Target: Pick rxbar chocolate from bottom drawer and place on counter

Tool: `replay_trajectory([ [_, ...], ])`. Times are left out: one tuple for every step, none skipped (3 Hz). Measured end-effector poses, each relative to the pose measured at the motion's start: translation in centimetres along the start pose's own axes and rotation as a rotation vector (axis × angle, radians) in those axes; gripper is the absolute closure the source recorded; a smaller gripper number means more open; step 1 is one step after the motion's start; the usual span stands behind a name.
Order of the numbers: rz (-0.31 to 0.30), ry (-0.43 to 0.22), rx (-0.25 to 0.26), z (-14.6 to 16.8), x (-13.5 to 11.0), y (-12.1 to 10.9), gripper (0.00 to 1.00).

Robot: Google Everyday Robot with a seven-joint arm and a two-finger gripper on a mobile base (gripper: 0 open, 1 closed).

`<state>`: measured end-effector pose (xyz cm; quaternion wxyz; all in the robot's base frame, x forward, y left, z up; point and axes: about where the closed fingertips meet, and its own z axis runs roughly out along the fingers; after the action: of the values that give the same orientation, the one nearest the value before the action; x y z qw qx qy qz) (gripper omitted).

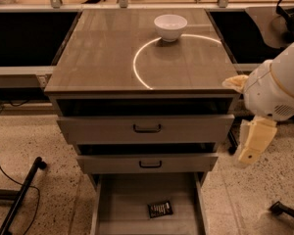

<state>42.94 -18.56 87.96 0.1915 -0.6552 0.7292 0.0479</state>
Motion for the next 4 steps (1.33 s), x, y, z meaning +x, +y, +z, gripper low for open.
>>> replay_trajectory([
  [0.027, -0.013, -0.088, 5.3, 0.4, 1.8, 0.0],
  [0.026, -0.013, -0.088, 5.3, 0.4, 1.9, 0.0],
  [0.008, -0.031, -0.123, 6.8, 0.3, 2.1, 0.0],
  [-0.049, -0.054, -0.156, 10.4, 0.2, 3.0, 0.0],
])
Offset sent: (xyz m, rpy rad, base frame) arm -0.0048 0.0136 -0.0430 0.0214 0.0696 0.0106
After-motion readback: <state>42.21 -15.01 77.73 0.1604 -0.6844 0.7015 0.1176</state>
